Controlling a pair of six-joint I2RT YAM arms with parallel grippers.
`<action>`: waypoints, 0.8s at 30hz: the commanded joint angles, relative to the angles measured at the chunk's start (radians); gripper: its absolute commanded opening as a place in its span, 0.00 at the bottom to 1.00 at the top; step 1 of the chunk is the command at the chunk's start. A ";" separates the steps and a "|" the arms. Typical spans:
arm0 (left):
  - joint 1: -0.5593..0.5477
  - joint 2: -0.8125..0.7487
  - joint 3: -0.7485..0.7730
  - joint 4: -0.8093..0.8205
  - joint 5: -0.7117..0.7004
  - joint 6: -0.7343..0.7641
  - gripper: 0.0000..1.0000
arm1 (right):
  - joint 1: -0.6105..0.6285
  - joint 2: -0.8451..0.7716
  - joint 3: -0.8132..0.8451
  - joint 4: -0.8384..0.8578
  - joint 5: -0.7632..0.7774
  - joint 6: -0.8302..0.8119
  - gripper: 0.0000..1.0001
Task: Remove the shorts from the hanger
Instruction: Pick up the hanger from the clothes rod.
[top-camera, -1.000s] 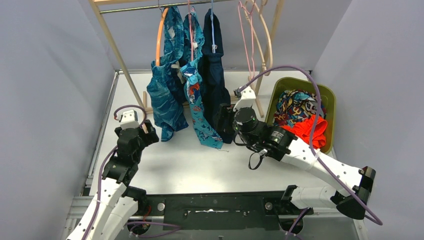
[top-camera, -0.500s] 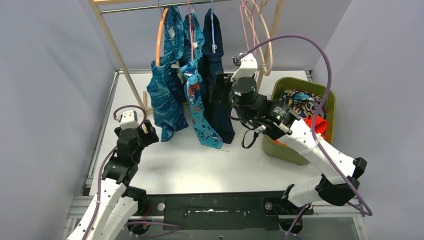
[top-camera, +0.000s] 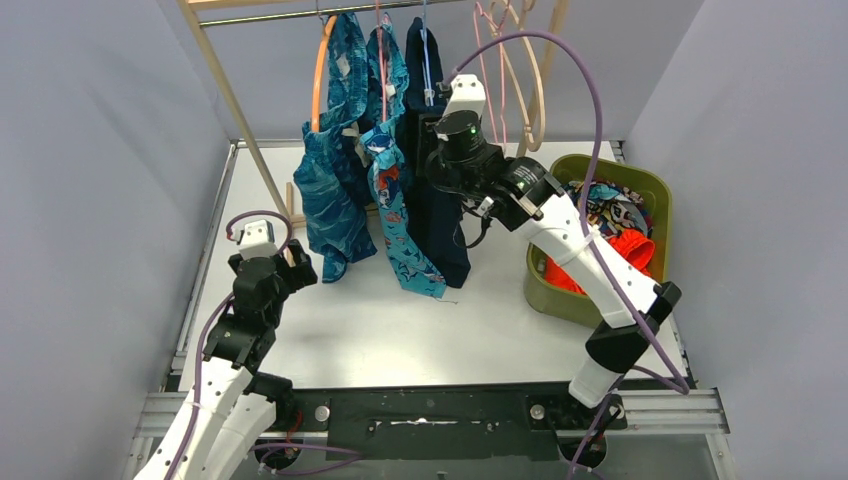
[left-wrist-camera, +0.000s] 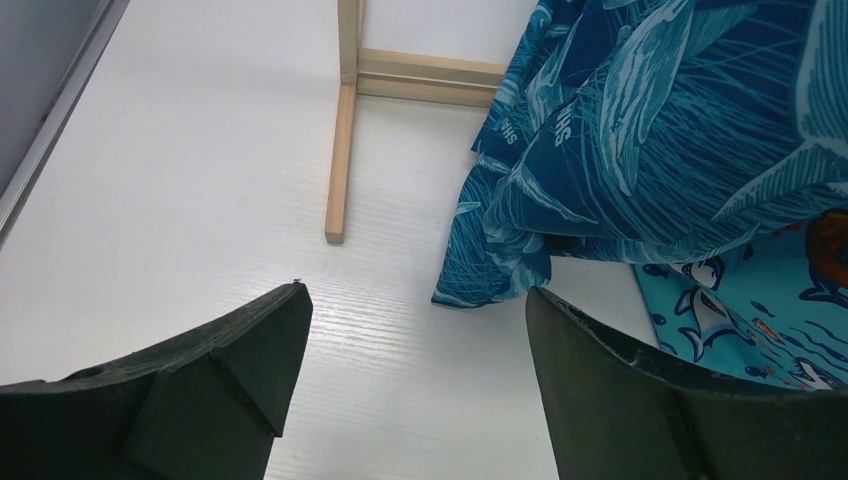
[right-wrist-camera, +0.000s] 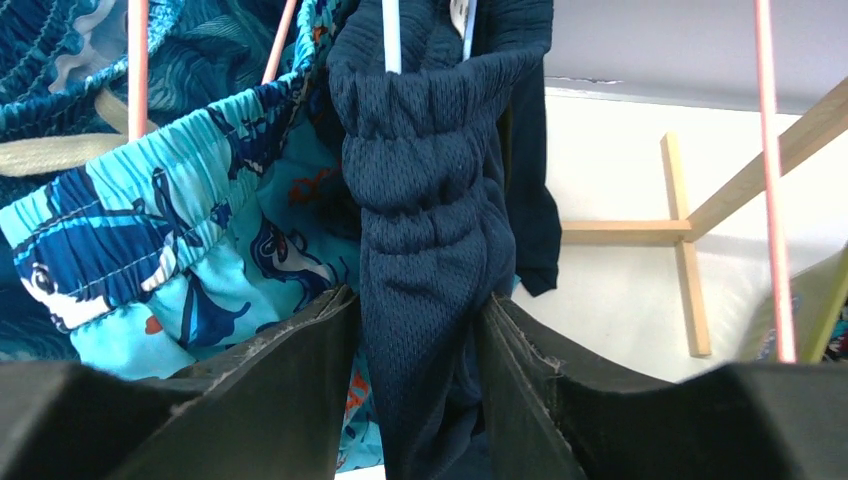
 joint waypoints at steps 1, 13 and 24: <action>0.007 -0.009 0.012 0.060 0.013 0.012 0.79 | 0.006 0.013 0.106 -0.047 0.118 -0.046 0.46; 0.007 -0.006 0.009 0.064 0.028 0.014 0.79 | -0.075 0.104 0.232 -0.109 -0.031 -0.080 0.40; 0.007 0.005 0.008 0.073 0.061 0.014 0.79 | -0.068 0.054 0.136 0.049 0.052 -0.155 0.00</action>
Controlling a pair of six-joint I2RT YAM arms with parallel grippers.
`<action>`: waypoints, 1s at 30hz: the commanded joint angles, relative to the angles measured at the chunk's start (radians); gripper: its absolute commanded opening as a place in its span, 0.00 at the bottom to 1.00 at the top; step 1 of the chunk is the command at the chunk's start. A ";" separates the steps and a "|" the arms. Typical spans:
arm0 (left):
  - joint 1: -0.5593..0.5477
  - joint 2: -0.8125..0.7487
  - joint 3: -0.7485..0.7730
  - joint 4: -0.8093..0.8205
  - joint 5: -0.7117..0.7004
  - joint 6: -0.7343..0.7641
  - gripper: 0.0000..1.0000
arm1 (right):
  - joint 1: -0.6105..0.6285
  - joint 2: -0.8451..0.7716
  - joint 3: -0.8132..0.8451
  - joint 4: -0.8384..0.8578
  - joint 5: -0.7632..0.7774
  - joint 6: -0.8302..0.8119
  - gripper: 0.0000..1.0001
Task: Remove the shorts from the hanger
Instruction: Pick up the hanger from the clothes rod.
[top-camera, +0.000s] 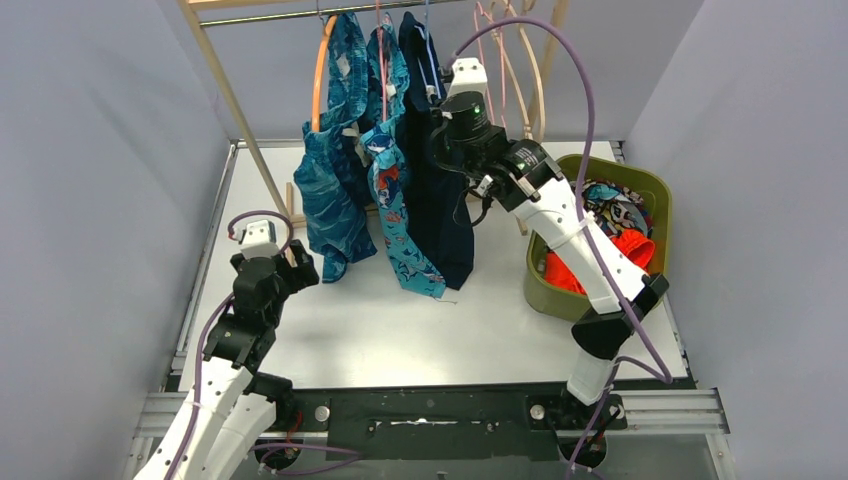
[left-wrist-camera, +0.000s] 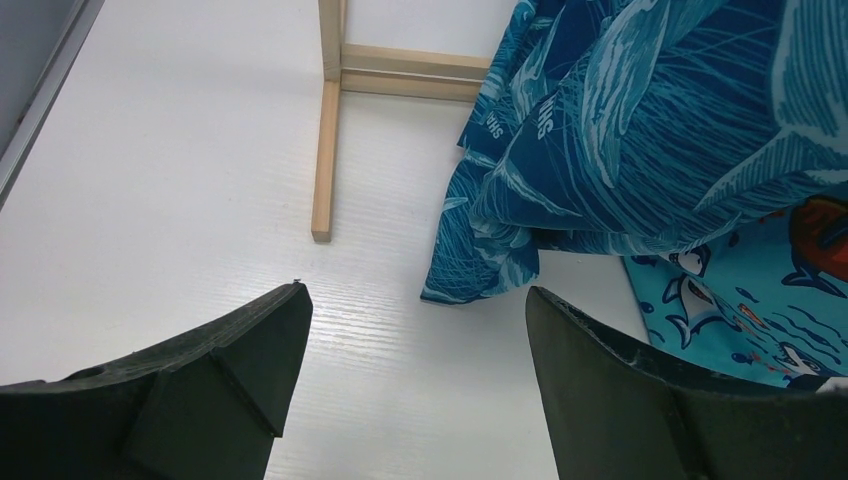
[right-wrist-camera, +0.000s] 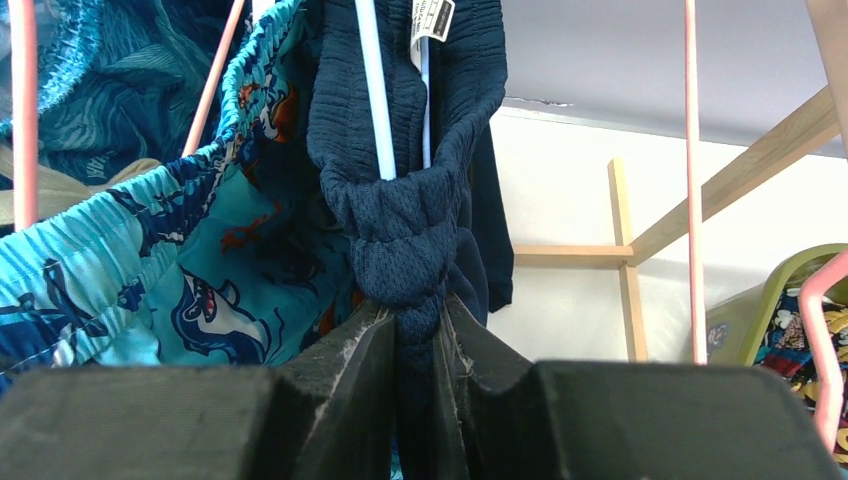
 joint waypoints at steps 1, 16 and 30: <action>0.009 0.008 0.009 0.073 0.039 0.013 0.78 | 0.009 -0.084 -0.079 0.175 0.076 -0.071 0.00; 0.008 0.025 0.014 0.071 0.051 0.013 0.77 | -0.001 -0.249 -0.375 0.682 0.103 -0.241 0.00; 0.008 0.020 0.012 0.072 0.046 0.013 0.77 | -0.004 -0.268 -0.357 0.757 0.087 -0.295 0.00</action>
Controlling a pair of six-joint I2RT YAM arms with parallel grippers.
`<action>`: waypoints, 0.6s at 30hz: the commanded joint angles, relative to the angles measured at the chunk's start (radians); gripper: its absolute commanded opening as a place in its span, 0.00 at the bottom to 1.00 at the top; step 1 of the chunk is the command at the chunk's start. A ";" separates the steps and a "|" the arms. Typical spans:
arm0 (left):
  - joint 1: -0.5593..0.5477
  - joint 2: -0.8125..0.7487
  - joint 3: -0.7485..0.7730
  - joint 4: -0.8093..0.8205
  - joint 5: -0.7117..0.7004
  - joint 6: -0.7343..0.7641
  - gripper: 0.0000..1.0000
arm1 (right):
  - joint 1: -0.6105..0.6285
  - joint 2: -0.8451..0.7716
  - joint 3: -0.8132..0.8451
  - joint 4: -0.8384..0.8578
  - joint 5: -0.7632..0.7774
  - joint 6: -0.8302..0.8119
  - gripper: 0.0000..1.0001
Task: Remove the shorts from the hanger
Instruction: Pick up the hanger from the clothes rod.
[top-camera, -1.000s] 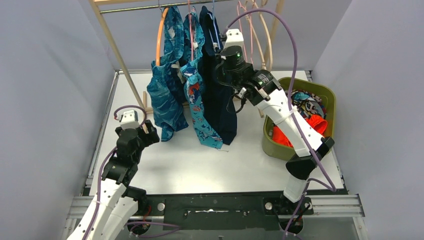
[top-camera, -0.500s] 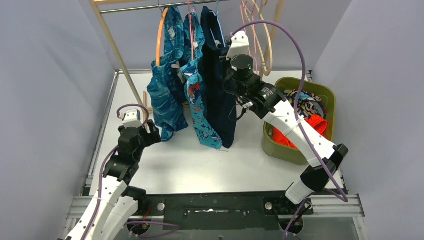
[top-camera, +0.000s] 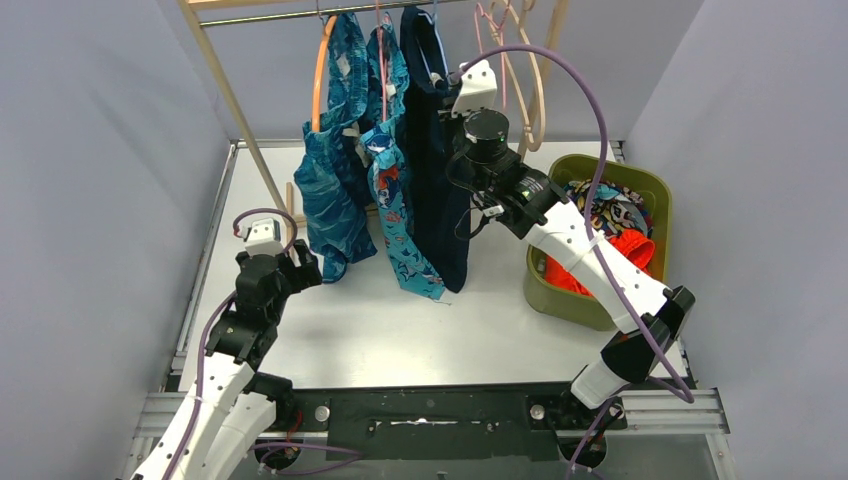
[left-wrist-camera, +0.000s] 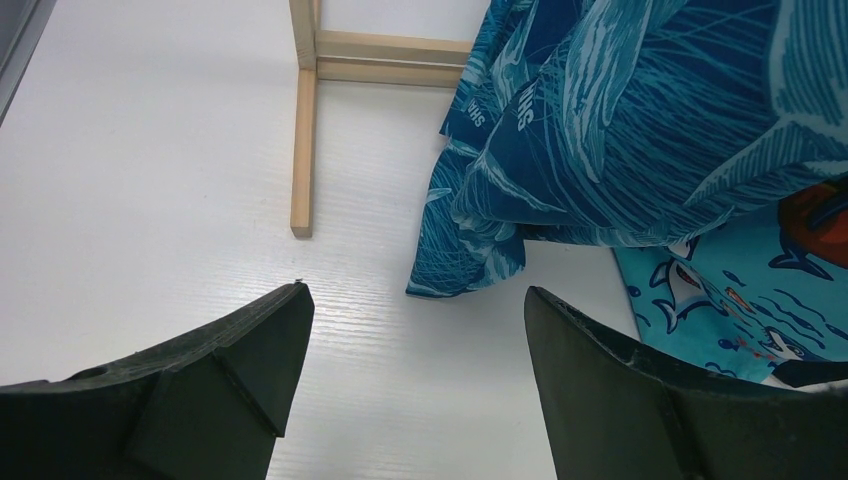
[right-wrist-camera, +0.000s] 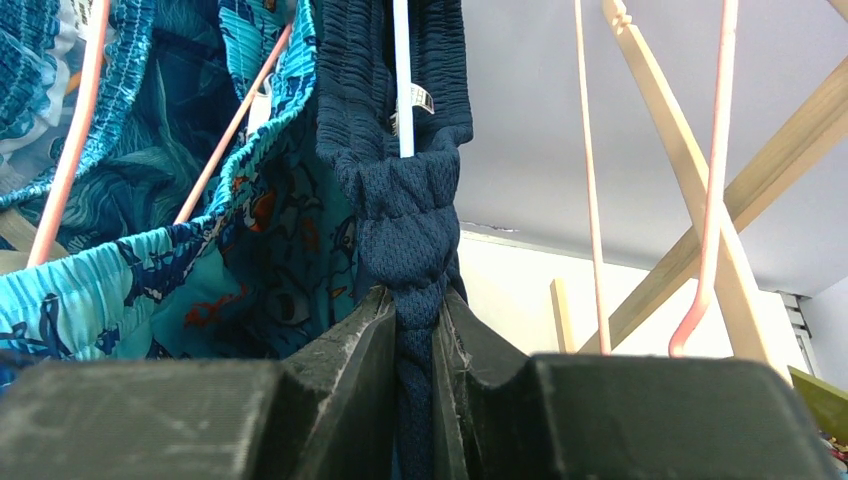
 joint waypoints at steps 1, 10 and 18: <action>0.007 -0.011 0.012 0.058 -0.004 0.013 0.77 | -0.005 -0.081 0.058 0.184 0.017 -0.017 0.00; 0.006 -0.006 0.011 0.059 -0.006 0.013 0.77 | -0.001 -0.144 0.003 0.214 0.051 -0.004 0.00; 0.006 -0.010 0.011 0.053 -0.017 0.013 0.77 | 0.014 -0.212 -0.075 0.136 0.039 0.046 0.00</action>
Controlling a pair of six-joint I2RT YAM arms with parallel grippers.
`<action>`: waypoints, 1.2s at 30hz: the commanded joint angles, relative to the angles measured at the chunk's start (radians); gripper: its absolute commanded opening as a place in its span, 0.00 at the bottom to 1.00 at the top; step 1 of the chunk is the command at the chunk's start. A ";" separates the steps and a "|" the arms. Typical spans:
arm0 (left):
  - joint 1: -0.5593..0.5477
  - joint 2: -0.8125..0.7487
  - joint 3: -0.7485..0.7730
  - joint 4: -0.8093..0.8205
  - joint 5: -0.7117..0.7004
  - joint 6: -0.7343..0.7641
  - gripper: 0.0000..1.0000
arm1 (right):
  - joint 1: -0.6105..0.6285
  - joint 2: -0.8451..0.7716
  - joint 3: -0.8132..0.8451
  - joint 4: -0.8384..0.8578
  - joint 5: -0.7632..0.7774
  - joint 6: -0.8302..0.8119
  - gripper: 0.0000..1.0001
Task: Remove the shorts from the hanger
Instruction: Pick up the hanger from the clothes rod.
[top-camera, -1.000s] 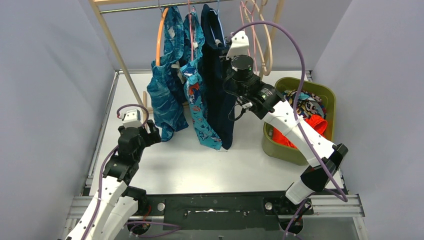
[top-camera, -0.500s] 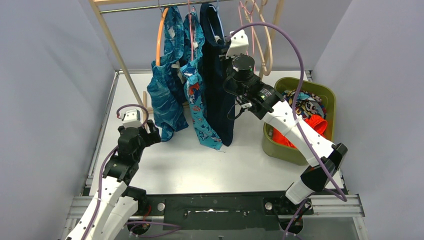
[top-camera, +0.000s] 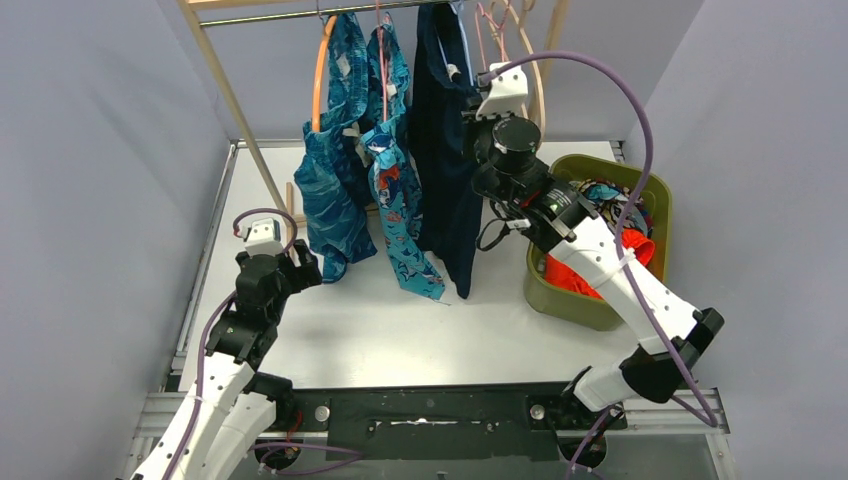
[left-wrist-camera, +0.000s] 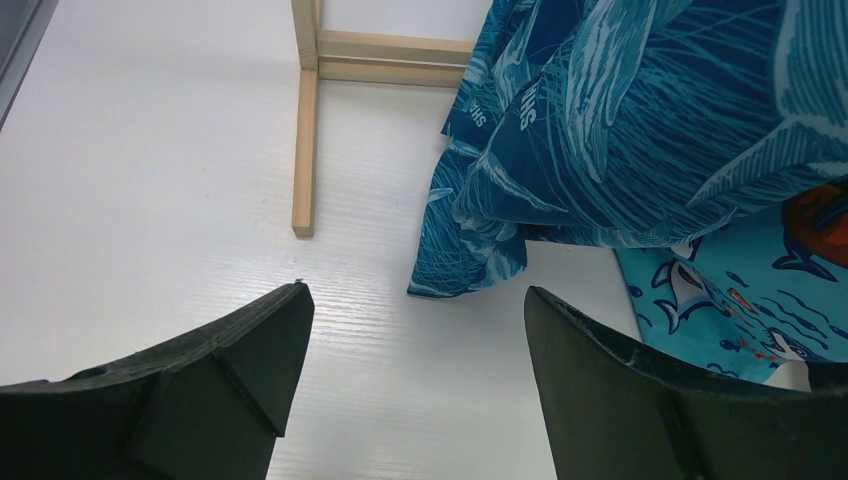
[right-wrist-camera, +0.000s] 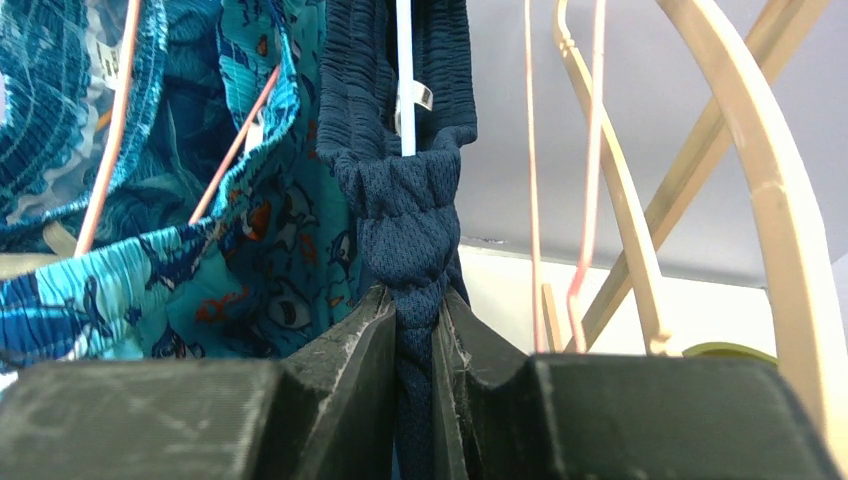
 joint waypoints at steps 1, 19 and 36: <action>0.007 -0.012 0.011 0.054 -0.018 0.013 0.78 | 0.013 -0.121 -0.053 0.108 0.010 0.047 0.00; 0.008 -0.006 0.014 0.055 -0.030 0.018 0.77 | 0.016 -0.453 -0.502 -0.169 -0.323 0.147 0.00; 0.008 0.016 0.018 0.053 0.002 0.018 0.77 | 0.016 -0.831 -0.591 -0.510 -0.466 0.300 0.00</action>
